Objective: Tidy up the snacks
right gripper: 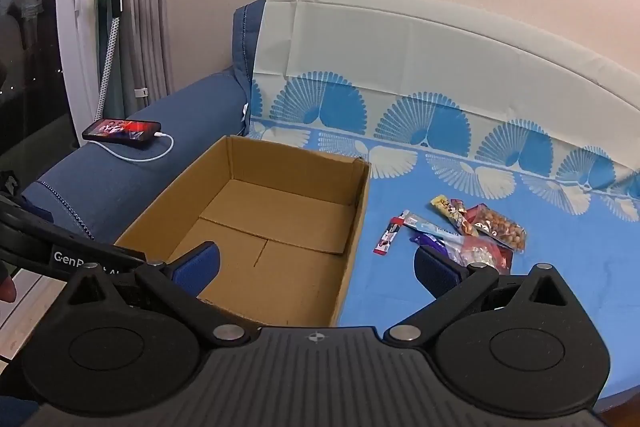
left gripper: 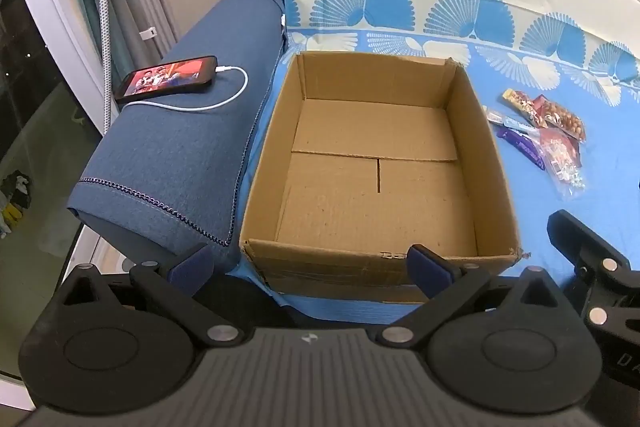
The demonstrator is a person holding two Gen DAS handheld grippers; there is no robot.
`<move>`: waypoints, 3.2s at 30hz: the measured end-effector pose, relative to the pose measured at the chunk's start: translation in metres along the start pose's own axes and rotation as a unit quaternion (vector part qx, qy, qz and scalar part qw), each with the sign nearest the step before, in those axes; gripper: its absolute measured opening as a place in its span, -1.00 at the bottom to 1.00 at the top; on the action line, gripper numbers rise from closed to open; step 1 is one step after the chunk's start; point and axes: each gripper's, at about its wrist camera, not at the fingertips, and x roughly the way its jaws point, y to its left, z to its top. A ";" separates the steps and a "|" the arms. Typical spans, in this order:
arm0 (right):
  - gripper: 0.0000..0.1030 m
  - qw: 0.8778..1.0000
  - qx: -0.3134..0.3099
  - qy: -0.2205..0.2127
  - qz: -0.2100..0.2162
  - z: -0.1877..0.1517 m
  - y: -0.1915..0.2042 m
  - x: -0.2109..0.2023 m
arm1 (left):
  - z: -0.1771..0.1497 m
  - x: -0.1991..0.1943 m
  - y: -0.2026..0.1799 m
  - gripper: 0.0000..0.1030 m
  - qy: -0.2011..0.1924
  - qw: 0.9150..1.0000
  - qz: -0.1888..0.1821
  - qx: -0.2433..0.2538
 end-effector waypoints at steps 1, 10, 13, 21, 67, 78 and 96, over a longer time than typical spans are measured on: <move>1.00 1.000 0.000 0.000 0.001 -0.001 -0.001 0.000 | 0.000 0.000 0.000 0.99 0.000 1.000 0.000 0.001; 1.00 1.000 0.002 0.005 0.000 0.000 -0.001 -0.001 | -0.001 0.000 -0.005 0.99 0.003 1.000 0.003 0.008; 1.00 1.000 -0.001 0.005 0.005 0.000 0.002 0.004 | -0.001 0.000 -0.006 0.99 0.004 1.000 0.003 0.008; 1.00 1.000 0.001 -0.006 0.016 -0.004 -0.006 0.002 | -0.001 0.001 -0.007 0.99 0.005 1.000 0.004 0.010; 1.00 0.991 0.129 -0.012 0.027 -0.014 -0.083 0.014 | 0.033 0.002 -0.047 0.99 0.014 0.999 0.011 0.037; 1.00 0.980 0.194 0.015 -0.035 -0.024 -0.148 0.033 | 0.063 0.018 -0.100 0.99 0.018 0.998 -0.014 0.060; 1.00 0.960 0.238 0.106 -0.103 -0.060 -0.285 0.171 | 0.127 0.074 -0.176 1.00 0.041 0.995 -0.019 0.086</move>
